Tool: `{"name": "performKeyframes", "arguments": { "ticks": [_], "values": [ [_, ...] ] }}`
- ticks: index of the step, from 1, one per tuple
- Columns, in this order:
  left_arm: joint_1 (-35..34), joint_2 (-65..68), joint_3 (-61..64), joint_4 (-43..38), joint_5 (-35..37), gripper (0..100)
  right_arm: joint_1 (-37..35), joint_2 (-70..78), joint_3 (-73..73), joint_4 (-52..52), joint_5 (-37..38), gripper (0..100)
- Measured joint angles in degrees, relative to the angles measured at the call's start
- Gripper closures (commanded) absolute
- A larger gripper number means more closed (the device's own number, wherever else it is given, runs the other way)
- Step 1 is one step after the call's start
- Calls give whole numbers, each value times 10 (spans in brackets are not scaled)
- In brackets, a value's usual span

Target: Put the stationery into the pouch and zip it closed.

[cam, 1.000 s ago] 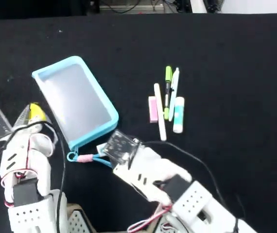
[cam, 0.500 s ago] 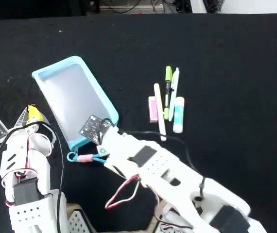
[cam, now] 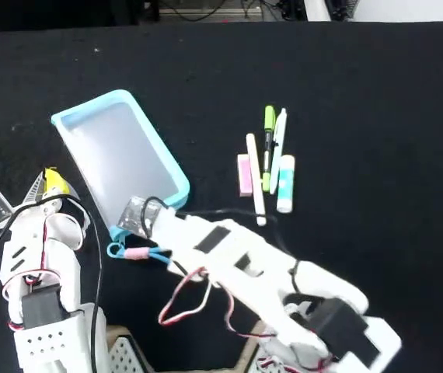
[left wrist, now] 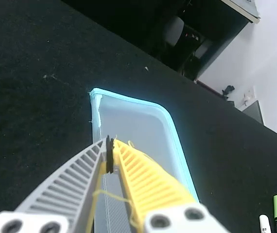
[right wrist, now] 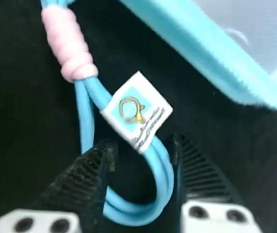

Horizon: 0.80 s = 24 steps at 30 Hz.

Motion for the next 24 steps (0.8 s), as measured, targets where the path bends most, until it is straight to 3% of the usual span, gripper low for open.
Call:
{"name": "performKeyframes", "arguments": {
  "ticks": [4,9,17,19,24],
  "values": [
    [0,0,0,0,0,966,9,34,-37,20,4,993],
    [0,0,0,0,0,966,69,35,-59,59,4,988],
    [0,0,0,0,0,966,164,-33,-84,245,6,985],
    [0,0,0,0,0,966,170,-33,-87,268,5,958],
    [0,0,0,0,0,966,168,-33,-129,351,6,780]
  ]
}}
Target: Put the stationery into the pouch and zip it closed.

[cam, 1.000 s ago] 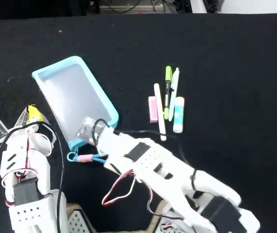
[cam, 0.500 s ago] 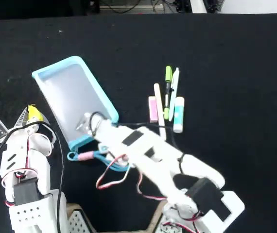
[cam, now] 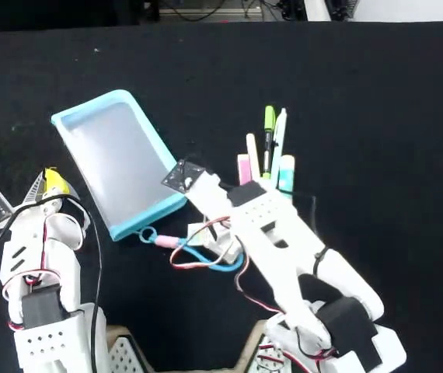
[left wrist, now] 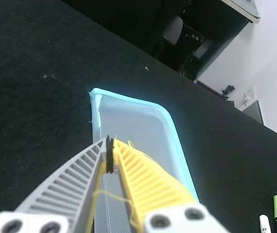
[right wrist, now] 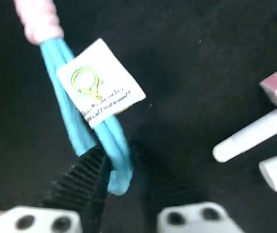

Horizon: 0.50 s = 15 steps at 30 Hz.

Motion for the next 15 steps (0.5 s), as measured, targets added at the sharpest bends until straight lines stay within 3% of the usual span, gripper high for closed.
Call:
{"name": "performKeyframes", "arguments": {
  "ticks": [8,15],
  "values": [
    [0,0,0,0,0,966,-9,-7,-18,24,-2,791],
    [0,0,0,0,0,966,-127,-10,-18,-14,0,793]
  ]
}}
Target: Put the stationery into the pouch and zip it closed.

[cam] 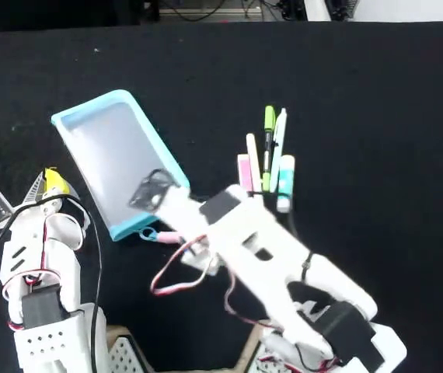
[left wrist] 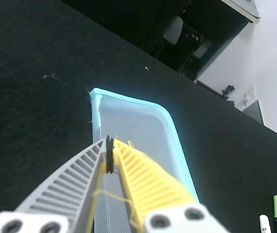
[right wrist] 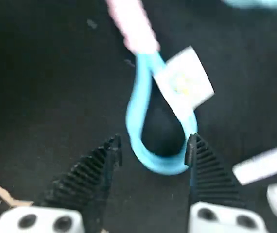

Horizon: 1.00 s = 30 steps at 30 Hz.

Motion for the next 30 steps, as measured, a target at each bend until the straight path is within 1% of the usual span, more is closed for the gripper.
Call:
{"name": "performKeyframes", "arguments": {
  "ticks": [3,7,13,19,28,30],
  "values": [
    [0,0,0,0,0,966,-27,0,25,-77,0,793],
    [0,0,0,0,0,966,-30,0,66,-172,-2,791],
    [0,0,0,0,0,966,-30,0,75,-223,-2,790],
    [0,0,0,0,0,966,-31,0,120,-302,-2,790],
    [0,0,0,0,0,966,-55,7,149,-370,-2,795],
    [0,0,0,0,0,966,-56,32,149,-377,3,816]
  ]
}}
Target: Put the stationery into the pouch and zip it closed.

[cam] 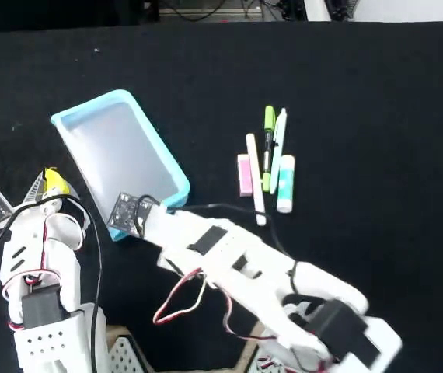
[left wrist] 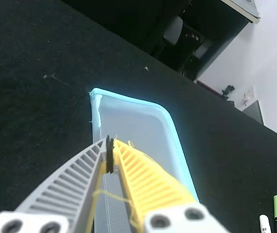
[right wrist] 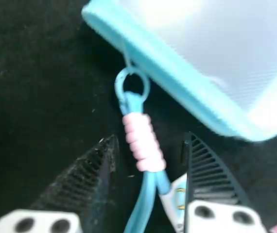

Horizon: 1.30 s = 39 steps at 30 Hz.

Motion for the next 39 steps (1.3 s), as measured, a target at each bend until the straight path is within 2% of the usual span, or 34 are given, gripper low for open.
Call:
{"name": "performKeyframes", "arguments": {
  "ticks": [4,6,12,15,18,22,24,29,39],
  "values": [
    [0,0,0,0,0,966,0,58,-37,24,25,994],
    [0,0,0,0,0,966,3,73,-72,59,26,971],
    [0,0,0,0,0,966,47,59,-117,191,27,987],
    [0,0,0,0,0,966,69,40,-115,218,27,986],
    [-4,0,0,0,0,966,73,38,-92,217,27,945],
    [-4,0,0,0,0,966,72,56,-91,216,27,779],
    [-4,0,0,0,0,966,59,74,-96,220,27,736],
    [-4,0,0,0,0,966,25,96,-110,222,27,762],
    [-5,0,0,0,0,966,24,104,-117,207,27,761]
  ]
}}
